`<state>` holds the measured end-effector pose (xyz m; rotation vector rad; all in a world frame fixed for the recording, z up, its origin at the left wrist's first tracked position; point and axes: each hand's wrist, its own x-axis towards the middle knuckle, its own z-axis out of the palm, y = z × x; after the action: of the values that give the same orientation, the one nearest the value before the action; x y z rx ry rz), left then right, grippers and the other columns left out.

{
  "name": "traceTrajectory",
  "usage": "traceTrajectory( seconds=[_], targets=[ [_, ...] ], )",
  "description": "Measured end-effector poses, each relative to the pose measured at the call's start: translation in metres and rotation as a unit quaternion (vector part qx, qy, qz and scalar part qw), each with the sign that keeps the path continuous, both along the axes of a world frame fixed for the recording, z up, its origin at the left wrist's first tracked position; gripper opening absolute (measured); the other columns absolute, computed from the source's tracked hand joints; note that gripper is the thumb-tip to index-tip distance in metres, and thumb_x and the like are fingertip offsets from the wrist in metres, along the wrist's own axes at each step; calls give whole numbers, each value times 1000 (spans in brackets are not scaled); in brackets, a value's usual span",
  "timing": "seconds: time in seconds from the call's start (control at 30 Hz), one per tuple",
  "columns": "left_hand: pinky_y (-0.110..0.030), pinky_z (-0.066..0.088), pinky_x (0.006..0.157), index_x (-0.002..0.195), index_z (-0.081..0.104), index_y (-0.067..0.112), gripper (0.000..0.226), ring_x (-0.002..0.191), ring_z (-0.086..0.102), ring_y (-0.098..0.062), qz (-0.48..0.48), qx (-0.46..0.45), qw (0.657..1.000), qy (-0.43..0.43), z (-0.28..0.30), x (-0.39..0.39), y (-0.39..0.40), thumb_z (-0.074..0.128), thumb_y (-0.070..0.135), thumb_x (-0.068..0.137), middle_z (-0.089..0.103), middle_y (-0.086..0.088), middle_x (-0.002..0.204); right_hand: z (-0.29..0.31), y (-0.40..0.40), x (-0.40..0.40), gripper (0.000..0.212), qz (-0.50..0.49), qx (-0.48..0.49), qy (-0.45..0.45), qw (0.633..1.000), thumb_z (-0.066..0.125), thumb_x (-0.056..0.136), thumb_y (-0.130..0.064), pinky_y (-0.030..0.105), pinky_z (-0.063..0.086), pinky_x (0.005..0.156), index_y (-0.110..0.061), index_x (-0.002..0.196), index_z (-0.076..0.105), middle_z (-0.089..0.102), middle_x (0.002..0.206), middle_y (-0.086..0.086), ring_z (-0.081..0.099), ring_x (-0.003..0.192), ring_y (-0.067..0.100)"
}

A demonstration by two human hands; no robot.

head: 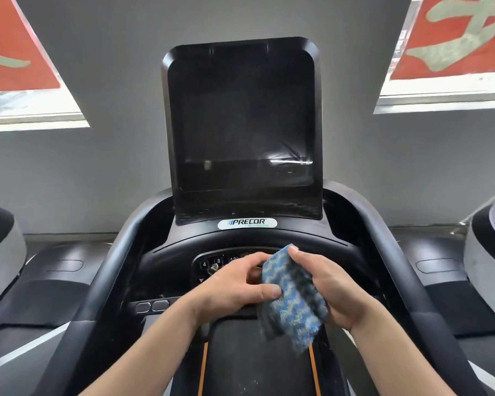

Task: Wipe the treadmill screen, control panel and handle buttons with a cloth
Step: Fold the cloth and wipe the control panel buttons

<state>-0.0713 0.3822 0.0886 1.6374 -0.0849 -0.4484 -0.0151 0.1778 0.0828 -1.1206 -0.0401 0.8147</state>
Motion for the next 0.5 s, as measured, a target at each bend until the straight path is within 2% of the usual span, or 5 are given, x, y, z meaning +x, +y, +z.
traceTrajectory(
  seconds=[0.17, 0.27, 0.33, 0.43, 0.5],
  targets=[
    [-56, 55, 101, 138, 64, 30, 50, 106, 71, -39, 80, -96, 992, 31, -18, -4, 12, 77, 13, 93, 75, -21, 116, -32, -19, -1, 55, 0, 55, 52, 997, 72, 95, -17, 56, 55, 101, 10, 139, 54, 60, 136, 39, 65, 118, 48],
    [-54, 52, 103, 124, 74, 19, 34, 106, 70, -37, 100, -103, 989, 38, -29, -5, 21, 76, 16, 90, 74, -19, 118, -63, -25, -10, 63, -31, 65, 76, 994, 74, 87, -6, 64, 34, 118, -4, 147, 54, 58, 142, 35, 55, 130, 50],
    [-53, 50, 105, 120, 76, 13, 32, 105, 68, -31, 77, -102, 991, 47, -35, -5, 27, 77, 11, 87, 74, -16, 116, -77, -21, -16, 62, -92, 73, 102, 988, 70, 89, -3, 62, 36, 116, -10, 148, 54, 61, 139, 33, 57, 125, 48],
    [-54, 49, 107, 123, 75, 11, 40, 108, 67, -31, 44, -122, 990, 57, -41, -4, 33, 79, 2, 83, 73, -19, 119, -80, -7, -32, 53, -142, 105, 154, 972, 61, 99, -33, 49, 50, 97, -26, 151, 52, 61, 143, 27, 59, 127, 44],
    [-54, 50, 105, 121, 76, 13, 39, 105, 68, -31, 64, -124, 989, 56, -42, -1, 32, 77, 1, 83, 74, -21, 118, -81, 2, -45, 47, -117, 121, 167, 972, 55, 104, -41, 49, 52, 103, -36, 150, 52, 59, 147, 23, 57, 133, 44]
  ],
)
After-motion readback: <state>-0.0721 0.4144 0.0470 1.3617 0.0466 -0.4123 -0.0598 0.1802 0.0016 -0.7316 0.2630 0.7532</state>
